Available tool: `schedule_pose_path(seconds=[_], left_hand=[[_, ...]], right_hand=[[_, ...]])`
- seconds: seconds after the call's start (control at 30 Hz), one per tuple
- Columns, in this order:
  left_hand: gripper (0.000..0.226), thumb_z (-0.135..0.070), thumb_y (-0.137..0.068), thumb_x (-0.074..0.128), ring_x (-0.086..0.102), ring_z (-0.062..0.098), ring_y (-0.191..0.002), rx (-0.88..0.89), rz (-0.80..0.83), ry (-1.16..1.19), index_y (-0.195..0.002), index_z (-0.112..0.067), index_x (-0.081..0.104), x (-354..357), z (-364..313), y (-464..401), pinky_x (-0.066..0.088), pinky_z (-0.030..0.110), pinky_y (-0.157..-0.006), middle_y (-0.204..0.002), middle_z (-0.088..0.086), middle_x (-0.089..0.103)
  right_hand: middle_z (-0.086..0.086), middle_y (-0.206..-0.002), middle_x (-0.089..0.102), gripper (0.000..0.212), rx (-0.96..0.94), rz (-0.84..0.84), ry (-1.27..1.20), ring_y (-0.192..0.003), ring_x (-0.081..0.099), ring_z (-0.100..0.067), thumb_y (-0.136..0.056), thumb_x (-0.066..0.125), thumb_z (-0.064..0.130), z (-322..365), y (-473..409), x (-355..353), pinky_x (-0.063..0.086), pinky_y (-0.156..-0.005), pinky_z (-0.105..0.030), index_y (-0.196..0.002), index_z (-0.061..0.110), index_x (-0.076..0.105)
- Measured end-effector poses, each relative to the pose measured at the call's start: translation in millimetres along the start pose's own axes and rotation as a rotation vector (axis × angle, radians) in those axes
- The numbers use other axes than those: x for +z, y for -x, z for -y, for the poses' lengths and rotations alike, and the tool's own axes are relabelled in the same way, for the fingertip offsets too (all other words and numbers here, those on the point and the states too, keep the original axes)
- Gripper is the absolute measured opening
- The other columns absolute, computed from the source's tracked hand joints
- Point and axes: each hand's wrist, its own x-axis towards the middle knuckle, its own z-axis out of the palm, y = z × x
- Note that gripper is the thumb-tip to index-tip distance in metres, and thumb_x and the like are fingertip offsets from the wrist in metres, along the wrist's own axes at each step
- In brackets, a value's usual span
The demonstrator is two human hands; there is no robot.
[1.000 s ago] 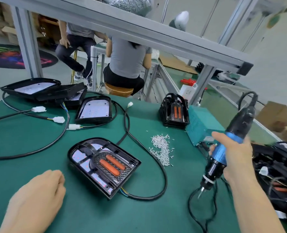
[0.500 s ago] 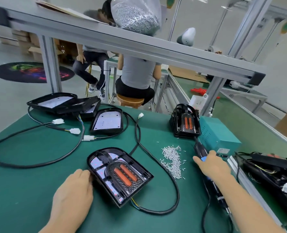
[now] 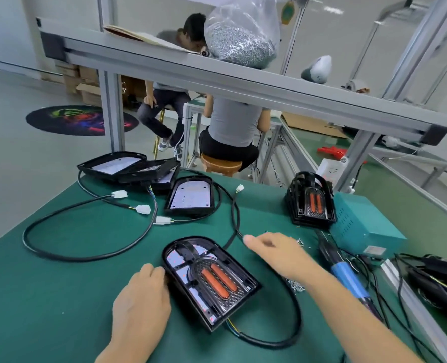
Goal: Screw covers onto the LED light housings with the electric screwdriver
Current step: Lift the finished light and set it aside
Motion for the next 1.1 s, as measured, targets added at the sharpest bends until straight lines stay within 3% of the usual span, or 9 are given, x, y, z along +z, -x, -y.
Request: schedule_pose_path(seconds=[0.1, 0.2, 0.3, 0.4, 0.57, 0.7, 0.8, 0.93, 1.1], left_hand=[[0.022, -0.026, -0.098, 0.037, 0.044, 0.013, -0.082, -0.022, 0.019, -0.013, -0.078, -0.027, 0.028, 1.2, -1.7, -2.3, 0.031, 0.024, -0.064, -0.086, -0.007, 0.033], [0.031, -0.020, -0.097, 0.037, 0.039, 0.018, -0.074, -0.038, 0.004, 0.067, -0.071, -0.026, 0.021, 4.2, -6.3, -9.5, 0.031, 0.028, -0.063, -0.076, -0.006, 0.034], [0.020, -0.016, -0.095, 0.042, 0.047, 0.026, -0.073, 0.016, -0.001, 0.210, -0.077, -0.021, 0.034, 7.3, -18.0, -25.3, 0.032, 0.033, -0.062, -0.070, -0.006, 0.047], [0.006, -0.016, -0.089, 0.050, 0.057, 0.026, -0.085, 0.188, 0.052, 0.232, -0.084, -0.018, 0.055, 12.7, -38.3, -40.6, 0.039, 0.031, -0.069, -0.088, 0.000, 0.062], [0.020, -0.009, -0.083, 0.050, 0.059, 0.030, -0.091, 0.326, 0.186, 0.290, -0.098, -0.011, 0.064, 29.5, -73.5, -58.2, 0.046, 0.034, -0.076, -0.099, 0.008, 0.065], [0.014, -0.010, -0.080, 0.047, 0.056, 0.026, -0.079, 0.244, 0.203, 0.262, -0.072, -0.021, 0.045, 39.4, -75.4, -66.5, 0.043, 0.030, -0.068, -0.081, 0.000, 0.054], [0.010, -0.009, -0.080, 0.052, 0.053, 0.020, -0.076, 0.234, 0.183, 0.326, -0.079, -0.019, 0.057, 45.3, -69.0, -68.7, 0.046, 0.029, -0.068, -0.078, -0.007, 0.053], [0.012, -0.011, -0.087, 0.054, 0.050, 0.015, -0.077, 0.237, 0.201, 0.419, -0.085, -0.019, 0.063, 46.4, -67.4, -72.0, 0.039, 0.024, -0.065, -0.071, -0.015, 0.048], [0.024, 0.001, -0.089, 0.044, 0.056, 0.021, -0.093, 0.176, 0.270, 0.527, -0.101, -0.010, 0.062, 44.2, -66.2, -71.8, 0.047, 0.032, -0.083, -0.100, 0.004, 0.061]], right_hand=[[0.016, -0.097, 0.071, 0.057, 0.008, 0.311, -0.398, -0.092, 0.064, -0.007, -0.075, 0.063, 0.074, 34.4, 6.1, 32.2, 0.045, -0.088, -0.027, -0.096, 0.021, 0.072], [0.012, -0.059, 0.064, 0.028, -0.024, 0.358, -0.554, -0.059, 0.058, -0.008, -0.081, 0.076, 0.046, 35.8, 8.4, 43.3, 0.044, -0.065, -0.021, -0.075, 0.022, 0.063], [0.002, -0.057, 0.063, 0.021, -0.121, 0.266, -0.733, -0.046, 0.053, -0.007, -0.087, 0.073, 0.038, 26.7, 12.3, 35.9, 0.041, -0.051, -0.016, -0.080, 0.021, 0.063], [0.004, -0.055, 0.062, 0.022, -0.134, 0.072, -0.824, -0.043, 0.051, -0.006, -0.087, 0.073, 0.036, 19.9, 8.8, 20.7, 0.039, -0.046, -0.014, -0.076, 0.020, 0.063], [0.008, -0.046, 0.058, 0.032, -0.019, -0.005, -0.778, -0.039, 0.049, -0.003, -0.088, 0.070, 0.039, 15.5, -15.2, 3.4, 0.037, -0.042, -0.011, -0.063, 0.024, 0.059], [0.007, -0.064, 0.070, 0.024, 0.104, 0.043, -0.799, -0.054, 0.061, -0.005, -0.086, 0.072, 0.041, 8.9, -36.4, 2.1, 0.048, -0.053, -0.014, -0.085, 0.017, 0.070], [-0.001, -0.090, 0.076, 0.036, 0.139, 0.098, -0.739, -0.078, 0.067, -0.018, -0.084, 0.073, 0.046, 8.3, -46.7, 7.5, 0.054, -0.080, -0.031, -0.099, 0.014, 0.073], [-0.006, -0.106, 0.074, 0.056, 0.181, 0.108, -0.682, -0.100, 0.069, -0.024, -0.077, 0.074, 0.055, 9.6, -54.2, 7.9, 0.053, -0.093, -0.036, -0.113, 0.013, 0.067], [-0.004, -0.110, 0.072, 0.057, 0.180, 0.128, -0.745, -0.099, 0.069, -0.020, -0.078, 0.075, 0.053, 8.6, -54.8, 9.3, 0.054, -0.085, -0.031, -0.119, 0.015, 0.063]])
